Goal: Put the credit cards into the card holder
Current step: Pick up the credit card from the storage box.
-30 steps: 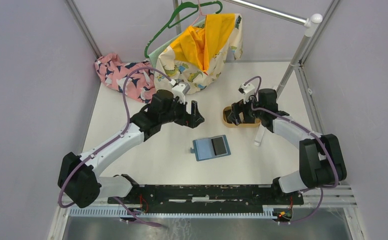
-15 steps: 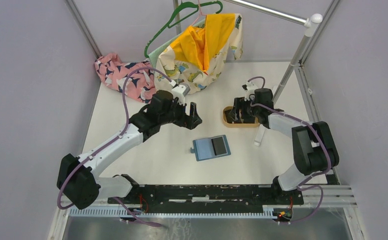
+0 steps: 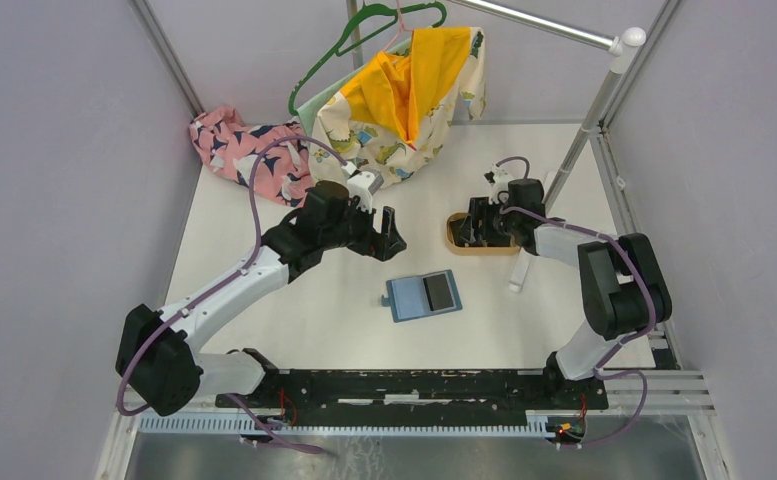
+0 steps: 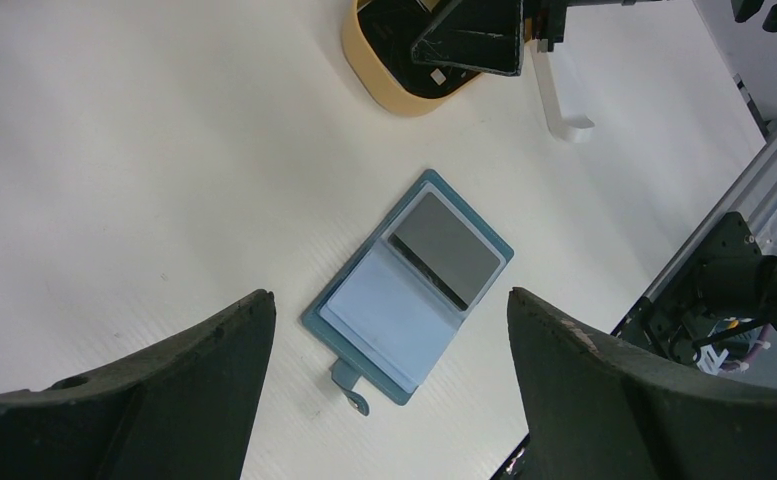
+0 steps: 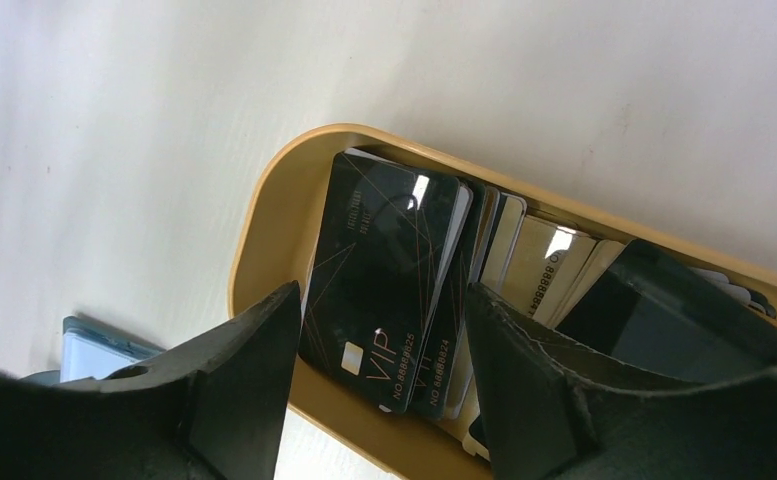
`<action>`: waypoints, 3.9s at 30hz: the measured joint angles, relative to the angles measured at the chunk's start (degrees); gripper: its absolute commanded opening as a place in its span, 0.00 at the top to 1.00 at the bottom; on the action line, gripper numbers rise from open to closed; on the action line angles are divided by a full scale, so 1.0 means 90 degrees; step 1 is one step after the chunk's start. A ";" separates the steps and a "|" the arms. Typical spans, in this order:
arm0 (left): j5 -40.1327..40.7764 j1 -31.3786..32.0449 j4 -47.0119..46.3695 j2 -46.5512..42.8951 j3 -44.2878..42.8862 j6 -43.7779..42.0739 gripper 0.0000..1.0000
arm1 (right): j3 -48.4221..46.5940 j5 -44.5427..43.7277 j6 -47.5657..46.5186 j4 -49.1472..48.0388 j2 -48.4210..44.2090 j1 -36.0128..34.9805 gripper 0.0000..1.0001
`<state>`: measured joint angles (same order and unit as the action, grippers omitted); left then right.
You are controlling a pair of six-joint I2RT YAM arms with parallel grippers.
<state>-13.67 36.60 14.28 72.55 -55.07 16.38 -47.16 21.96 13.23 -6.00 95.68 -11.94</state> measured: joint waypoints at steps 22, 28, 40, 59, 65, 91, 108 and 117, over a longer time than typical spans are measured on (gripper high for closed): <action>-0.0002 0.0000 0.0027 0.0117 0.0000 0.0000 0.10 | 0.0304 0.1547 0.1571 -0.1071 0.0000 0.0032 0.48; -0.0002 0.0000 0.0027 0.0119 0.0000 0.0000 0.10 | 0.0306 0.1889 0.1892 -0.1287 0.0087 0.0029 0.48; -0.0002 0.0000 0.0032 0.0153 -0.0002 0.0000 0.09 | 0.0202 0.1661 0.1593 -0.0835 0.0384 0.0002 0.47; 0.0000 0.0000 0.0051 0.0214 -0.0005 0.0000 0.09 | -0.0391 0.1829 0.1401 -0.0270 0.0877 -0.0068 0.54; 0.0000 0.0000 0.0063 0.0211 -0.0005 0.0000 0.09 | -0.0391 0.2115 0.1569 -0.0240 0.0877 0.0189 0.60; 0.0000 0.0000 0.0073 0.0211 -0.0007 0.0000 0.08 | -0.0389 0.2506 0.1625 -0.0160 0.0877 0.0556 0.63; 0.0000 0.0000 0.0073 0.0211 -0.0007 0.0000 0.08 | -0.0391 0.2506 0.1537 -0.0036 0.0877 0.0746 0.68; 0.0000 0.0000 0.0075 0.0211 -0.0007 0.0000 0.08 | -0.0389 0.2506 0.1508 -0.0027 0.0877 0.0850 0.67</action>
<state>-13.67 36.60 14.96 74.46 -55.13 16.38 -50.65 44.51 26.81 -6.24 103.57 -4.29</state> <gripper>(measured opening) 0.917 0.331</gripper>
